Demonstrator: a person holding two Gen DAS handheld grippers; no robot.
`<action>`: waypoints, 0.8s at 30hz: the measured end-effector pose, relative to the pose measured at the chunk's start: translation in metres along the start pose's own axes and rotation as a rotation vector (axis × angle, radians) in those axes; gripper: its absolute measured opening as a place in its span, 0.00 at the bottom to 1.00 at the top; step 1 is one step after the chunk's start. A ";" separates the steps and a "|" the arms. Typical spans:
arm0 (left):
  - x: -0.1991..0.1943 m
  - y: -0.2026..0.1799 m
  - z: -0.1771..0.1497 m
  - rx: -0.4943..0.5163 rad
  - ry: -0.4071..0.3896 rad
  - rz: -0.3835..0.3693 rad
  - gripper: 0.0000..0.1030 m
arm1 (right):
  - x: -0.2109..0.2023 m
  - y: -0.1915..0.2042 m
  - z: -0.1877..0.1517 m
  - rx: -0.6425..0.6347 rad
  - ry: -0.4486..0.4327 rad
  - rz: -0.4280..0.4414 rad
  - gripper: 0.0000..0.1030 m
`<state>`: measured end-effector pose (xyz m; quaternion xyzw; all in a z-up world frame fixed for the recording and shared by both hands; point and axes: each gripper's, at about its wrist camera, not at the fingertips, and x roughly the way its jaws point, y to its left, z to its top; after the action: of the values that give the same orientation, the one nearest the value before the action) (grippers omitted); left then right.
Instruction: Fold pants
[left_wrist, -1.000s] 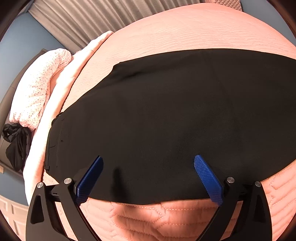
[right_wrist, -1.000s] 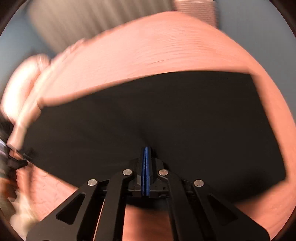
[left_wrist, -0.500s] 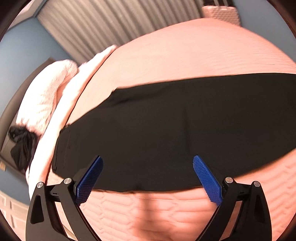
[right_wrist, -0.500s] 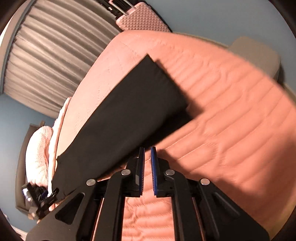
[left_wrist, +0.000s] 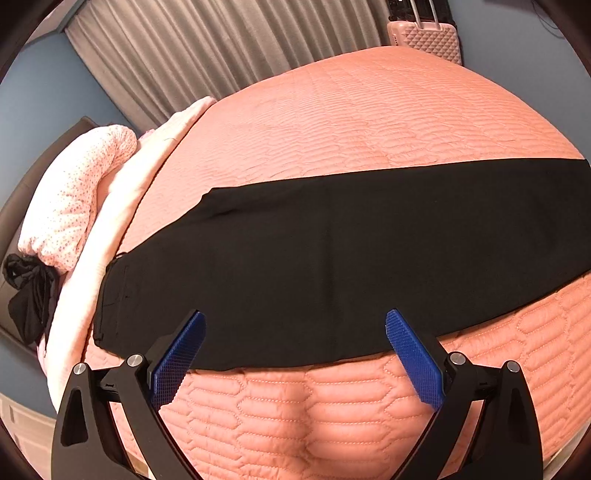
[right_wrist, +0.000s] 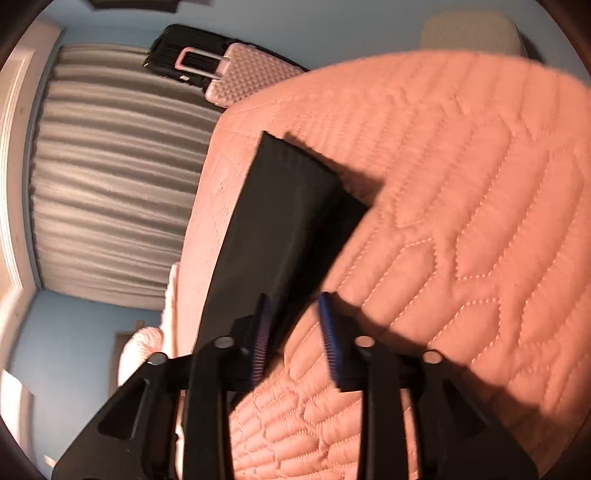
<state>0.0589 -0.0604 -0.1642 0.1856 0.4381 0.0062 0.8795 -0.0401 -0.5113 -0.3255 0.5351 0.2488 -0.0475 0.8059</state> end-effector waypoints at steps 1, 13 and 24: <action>0.001 0.002 -0.001 -0.008 0.005 0.000 0.94 | -0.001 0.005 -0.001 -0.027 -0.013 -0.011 0.36; -0.014 0.005 -0.008 -0.023 -0.010 -0.020 0.94 | 0.005 0.011 0.009 0.009 -0.150 0.009 0.96; -0.006 0.011 -0.010 -0.031 0.020 0.003 0.94 | 0.028 0.019 0.026 -0.093 -0.210 0.191 0.79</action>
<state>0.0492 -0.0477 -0.1617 0.1728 0.4463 0.0163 0.8779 0.0000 -0.5204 -0.3143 0.5104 0.1131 -0.0148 0.8524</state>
